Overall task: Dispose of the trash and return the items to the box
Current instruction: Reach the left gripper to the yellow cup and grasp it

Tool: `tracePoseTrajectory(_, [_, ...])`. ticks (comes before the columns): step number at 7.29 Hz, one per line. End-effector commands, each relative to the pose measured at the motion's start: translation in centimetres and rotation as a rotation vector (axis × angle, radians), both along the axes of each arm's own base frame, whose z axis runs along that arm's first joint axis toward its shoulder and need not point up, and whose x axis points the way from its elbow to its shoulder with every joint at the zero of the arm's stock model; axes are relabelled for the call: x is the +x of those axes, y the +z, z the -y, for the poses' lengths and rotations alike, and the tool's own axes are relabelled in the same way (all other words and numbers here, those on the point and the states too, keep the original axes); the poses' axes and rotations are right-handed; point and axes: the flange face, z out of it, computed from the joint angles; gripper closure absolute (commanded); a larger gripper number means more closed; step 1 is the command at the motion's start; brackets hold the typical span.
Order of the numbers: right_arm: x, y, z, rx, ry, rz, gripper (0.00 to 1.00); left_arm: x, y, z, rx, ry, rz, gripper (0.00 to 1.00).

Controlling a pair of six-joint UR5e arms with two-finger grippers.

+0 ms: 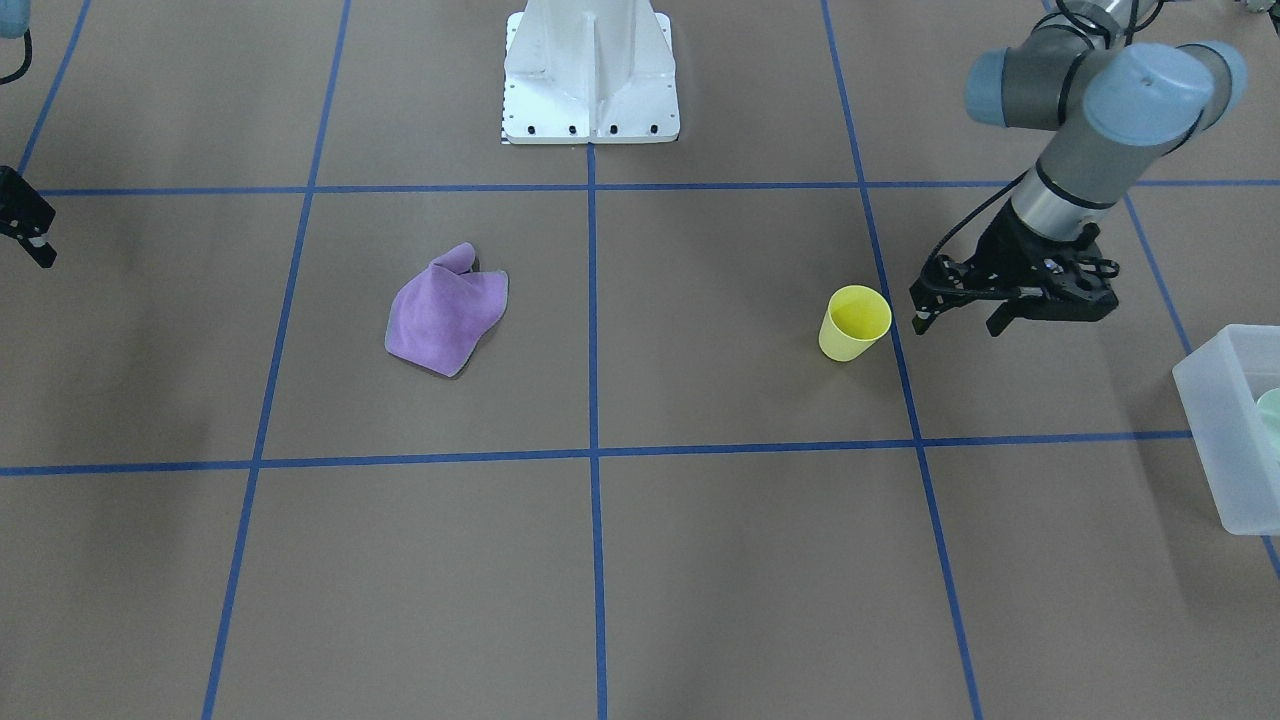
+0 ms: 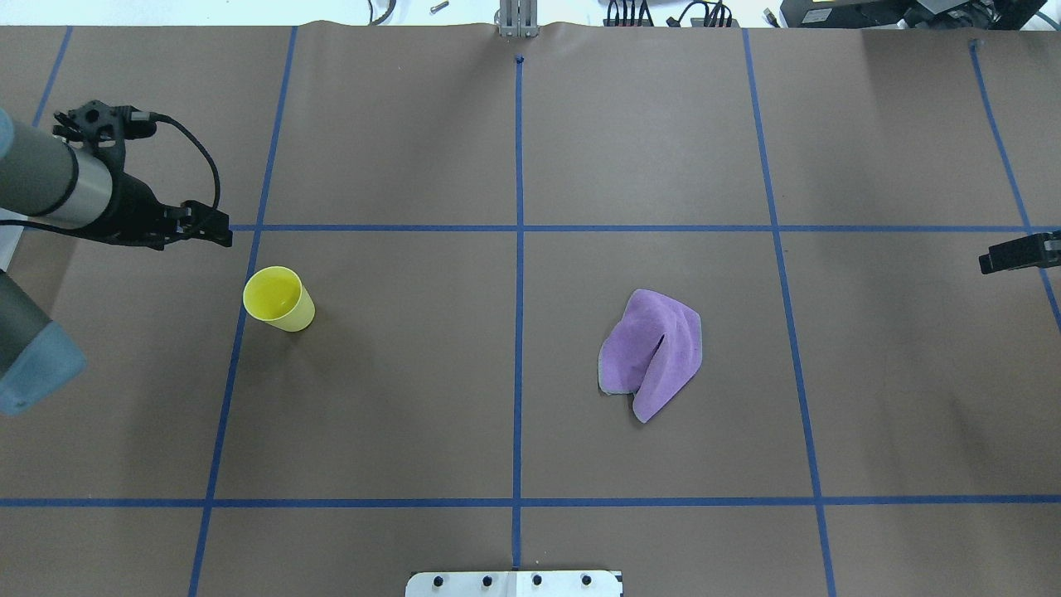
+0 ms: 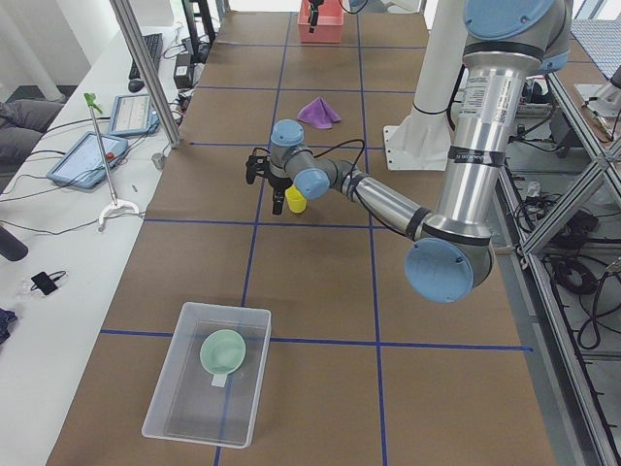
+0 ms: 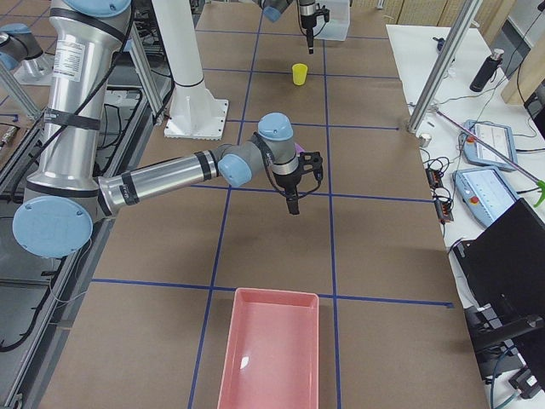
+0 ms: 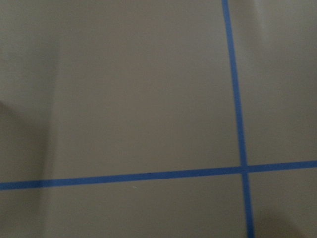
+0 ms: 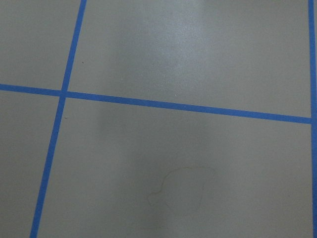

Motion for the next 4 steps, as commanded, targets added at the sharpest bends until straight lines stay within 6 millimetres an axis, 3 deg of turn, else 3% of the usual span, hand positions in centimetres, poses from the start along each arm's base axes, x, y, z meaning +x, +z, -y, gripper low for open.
tracePoseTrajectory(1, [0.0,0.1,0.1,-0.002,0.000,-0.001,0.00,3.5,-0.1,-2.1,0.005,0.035,0.011,0.03])
tracePoseTrajectory(2, [0.0,0.2,0.1,-0.004,0.000,-0.002,0.00,4.5,-0.1,-2.8,0.006,0.056,0.011,0.06])
tracePoseTrajectory(4, [0.0,0.4,0.1,-0.006,0.001,-0.004,0.00,6.0,-0.2,-3.7,-0.015,0.061,0.010,0.51])
